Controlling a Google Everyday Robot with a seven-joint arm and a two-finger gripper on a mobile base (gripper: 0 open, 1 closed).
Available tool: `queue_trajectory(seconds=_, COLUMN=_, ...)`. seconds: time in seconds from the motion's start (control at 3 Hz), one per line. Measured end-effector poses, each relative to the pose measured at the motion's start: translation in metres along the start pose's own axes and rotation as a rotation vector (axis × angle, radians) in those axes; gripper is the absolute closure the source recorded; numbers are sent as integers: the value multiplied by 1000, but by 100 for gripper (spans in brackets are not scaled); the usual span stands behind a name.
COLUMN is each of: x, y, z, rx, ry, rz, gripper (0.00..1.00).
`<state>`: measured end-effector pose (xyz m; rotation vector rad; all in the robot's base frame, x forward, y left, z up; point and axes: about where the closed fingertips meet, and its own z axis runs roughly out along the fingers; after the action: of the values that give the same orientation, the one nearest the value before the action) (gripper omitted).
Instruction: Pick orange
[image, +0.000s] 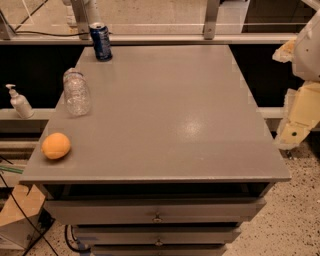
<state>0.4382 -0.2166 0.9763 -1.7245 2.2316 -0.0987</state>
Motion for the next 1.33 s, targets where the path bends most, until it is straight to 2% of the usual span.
queue_trajectory(seconds=0.33, x=0, y=0, z=0, rx=0, ry=0, rz=0, gripper=0)
queue_trajectory(seconds=0.67, x=-15, y=1, z=3, rx=-20, ry=-98, rz=-22, gripper=0)
queue_trajectory(seconds=1.0, x=-52, y=3, z=15, rx=-45, ry=-297, rz=-99, gripper=0)
queue_trajectory(seconds=1.33, x=-107, y=19, z=30, rx=-136, ry=-516, rz=-146, gripper=0)
